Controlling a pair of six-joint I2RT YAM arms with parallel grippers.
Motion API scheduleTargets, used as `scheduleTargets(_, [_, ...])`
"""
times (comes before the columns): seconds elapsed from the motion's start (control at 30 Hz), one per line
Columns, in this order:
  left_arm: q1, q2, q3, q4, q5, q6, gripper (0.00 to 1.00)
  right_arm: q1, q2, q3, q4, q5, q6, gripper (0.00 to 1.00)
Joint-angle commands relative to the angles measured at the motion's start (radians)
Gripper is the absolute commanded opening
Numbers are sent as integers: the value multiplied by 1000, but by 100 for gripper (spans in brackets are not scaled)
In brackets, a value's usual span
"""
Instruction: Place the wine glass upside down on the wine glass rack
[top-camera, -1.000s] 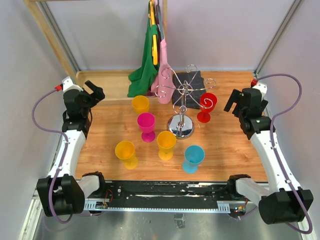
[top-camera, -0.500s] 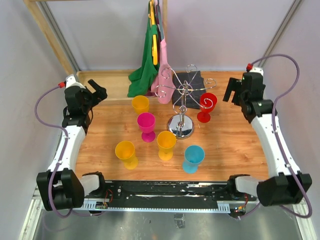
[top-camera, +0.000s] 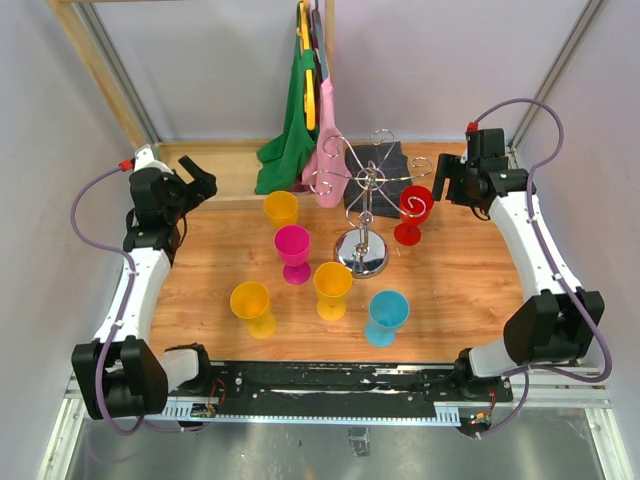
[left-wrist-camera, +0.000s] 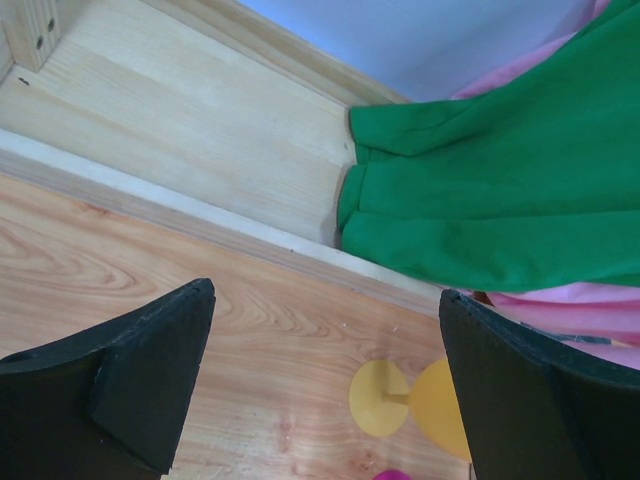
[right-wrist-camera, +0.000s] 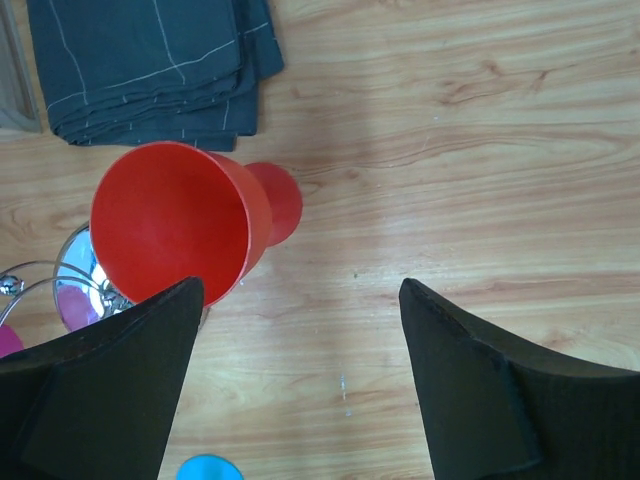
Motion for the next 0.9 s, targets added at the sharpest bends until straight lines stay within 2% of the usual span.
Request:
scheduleTargets(0.0, [-3,-3,31,6,17,0,99,9,23,1,-32,-76,17,80])
scheduleTargets(0.27, [-3,-4,30,10,21,-3,99,17,78,2,-32,-85,16,77])
scheduleTargets(0.53, [-5,-13,24,11,35,-3,99,35,161,32,-35,-59,9,70])
scheduleTargets(0.63, [-4,-11,26,4,36,0,99,45,189,57,-51,-35,8,64])
scheduleTargets(0.87, [-4,-10,27,0,32,1,99,52,231,91,-83,-23,9,41])
